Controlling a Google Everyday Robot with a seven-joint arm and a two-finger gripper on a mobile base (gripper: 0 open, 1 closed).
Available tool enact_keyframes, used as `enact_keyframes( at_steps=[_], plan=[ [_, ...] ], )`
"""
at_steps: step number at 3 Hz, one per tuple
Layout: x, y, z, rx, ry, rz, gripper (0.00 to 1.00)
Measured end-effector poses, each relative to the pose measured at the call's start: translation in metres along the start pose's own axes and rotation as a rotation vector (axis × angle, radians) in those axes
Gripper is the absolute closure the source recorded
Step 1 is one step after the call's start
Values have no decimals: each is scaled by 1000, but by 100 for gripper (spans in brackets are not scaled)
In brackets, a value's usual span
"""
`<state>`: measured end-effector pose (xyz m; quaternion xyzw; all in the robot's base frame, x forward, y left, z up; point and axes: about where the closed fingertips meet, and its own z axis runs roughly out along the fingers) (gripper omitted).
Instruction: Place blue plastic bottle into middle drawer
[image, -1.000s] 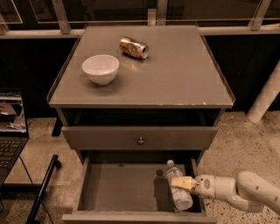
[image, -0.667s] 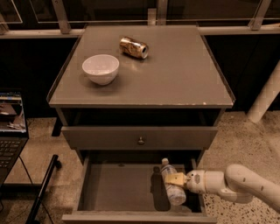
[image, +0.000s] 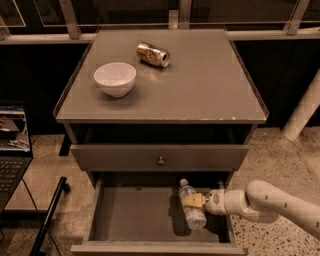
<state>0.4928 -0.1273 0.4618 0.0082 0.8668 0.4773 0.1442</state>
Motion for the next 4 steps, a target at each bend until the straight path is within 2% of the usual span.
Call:
enact_keyframes(
  at_steps=[3,4],
  plan=[
    [0,0,0,0,0,0,11],
    [0,0,0,0,0,0,0]
  ],
)
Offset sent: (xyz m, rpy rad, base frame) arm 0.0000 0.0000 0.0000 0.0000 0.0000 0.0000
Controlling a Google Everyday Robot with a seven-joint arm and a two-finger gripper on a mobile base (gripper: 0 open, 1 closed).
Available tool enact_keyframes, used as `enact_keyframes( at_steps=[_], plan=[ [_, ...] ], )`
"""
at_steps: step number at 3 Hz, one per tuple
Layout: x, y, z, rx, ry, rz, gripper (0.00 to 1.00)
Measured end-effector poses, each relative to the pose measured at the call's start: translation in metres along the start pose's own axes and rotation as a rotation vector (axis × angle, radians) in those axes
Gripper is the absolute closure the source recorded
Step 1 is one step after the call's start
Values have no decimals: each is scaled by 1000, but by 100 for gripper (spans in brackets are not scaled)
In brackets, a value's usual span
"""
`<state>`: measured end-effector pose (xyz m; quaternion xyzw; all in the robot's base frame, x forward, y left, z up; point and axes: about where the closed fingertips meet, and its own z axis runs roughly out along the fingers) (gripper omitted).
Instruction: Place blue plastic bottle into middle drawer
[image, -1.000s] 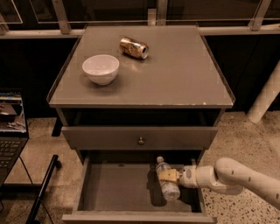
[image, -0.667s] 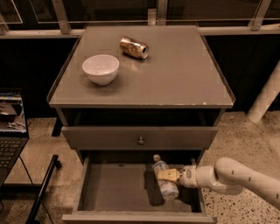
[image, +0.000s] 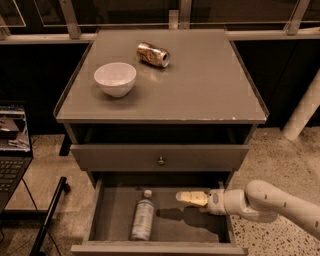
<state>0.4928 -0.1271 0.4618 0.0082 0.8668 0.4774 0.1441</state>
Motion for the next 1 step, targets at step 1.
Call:
enact_keyframes(
  at_steps=[1],
  plan=[
    [0,0,0,0,0,0,0]
  ],
)
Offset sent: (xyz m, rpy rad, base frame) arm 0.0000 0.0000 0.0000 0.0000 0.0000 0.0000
